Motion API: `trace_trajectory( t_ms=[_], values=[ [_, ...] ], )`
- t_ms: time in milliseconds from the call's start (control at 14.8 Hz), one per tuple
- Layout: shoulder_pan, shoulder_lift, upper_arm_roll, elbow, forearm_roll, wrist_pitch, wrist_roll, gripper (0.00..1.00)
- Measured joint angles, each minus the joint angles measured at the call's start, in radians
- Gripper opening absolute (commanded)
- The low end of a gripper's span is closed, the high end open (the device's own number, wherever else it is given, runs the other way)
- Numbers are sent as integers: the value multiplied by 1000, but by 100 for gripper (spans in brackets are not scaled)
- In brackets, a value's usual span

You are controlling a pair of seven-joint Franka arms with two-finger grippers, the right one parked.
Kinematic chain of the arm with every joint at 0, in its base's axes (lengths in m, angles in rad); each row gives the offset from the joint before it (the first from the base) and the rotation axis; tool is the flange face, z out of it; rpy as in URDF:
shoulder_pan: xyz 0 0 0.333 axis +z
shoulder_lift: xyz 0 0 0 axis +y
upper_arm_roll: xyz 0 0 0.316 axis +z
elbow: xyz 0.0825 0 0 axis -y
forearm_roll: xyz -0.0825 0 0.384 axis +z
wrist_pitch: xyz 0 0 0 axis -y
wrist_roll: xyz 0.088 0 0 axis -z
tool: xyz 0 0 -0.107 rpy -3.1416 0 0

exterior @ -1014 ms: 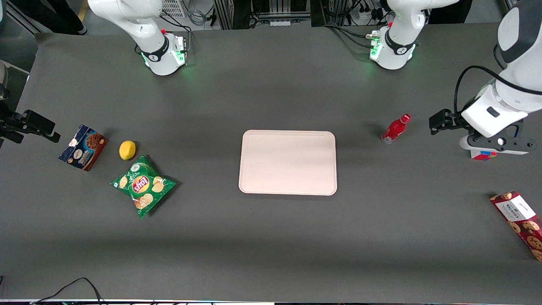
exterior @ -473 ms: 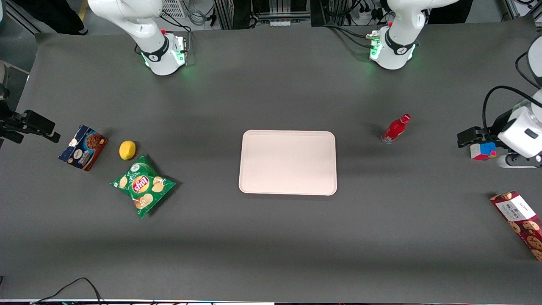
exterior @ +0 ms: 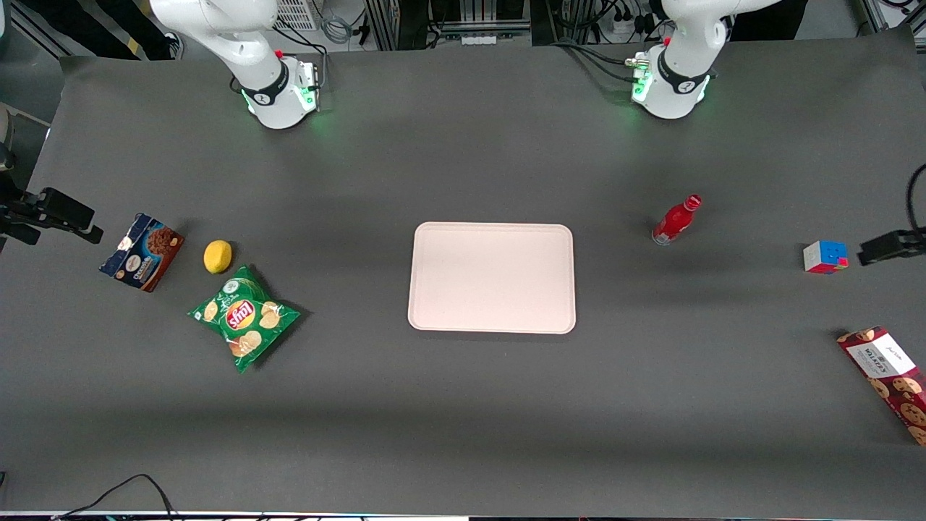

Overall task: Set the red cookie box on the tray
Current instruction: 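Move the left gripper over the red plaid cookie box and lower it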

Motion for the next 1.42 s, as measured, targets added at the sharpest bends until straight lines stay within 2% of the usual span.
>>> trace_trajectory(
  t_ms=[473, 878, 1014, 1419],
  values=[
    [27, 113, 132, 15, 0, 147, 143, 100],
    [136, 251, 149, 13, -38, 361, 238, 100],
    [165, 301, 152, 13, -73, 414, 244, 100],
    [177, 389, 149, 23, -116, 483, 253, 100]
  ],
)
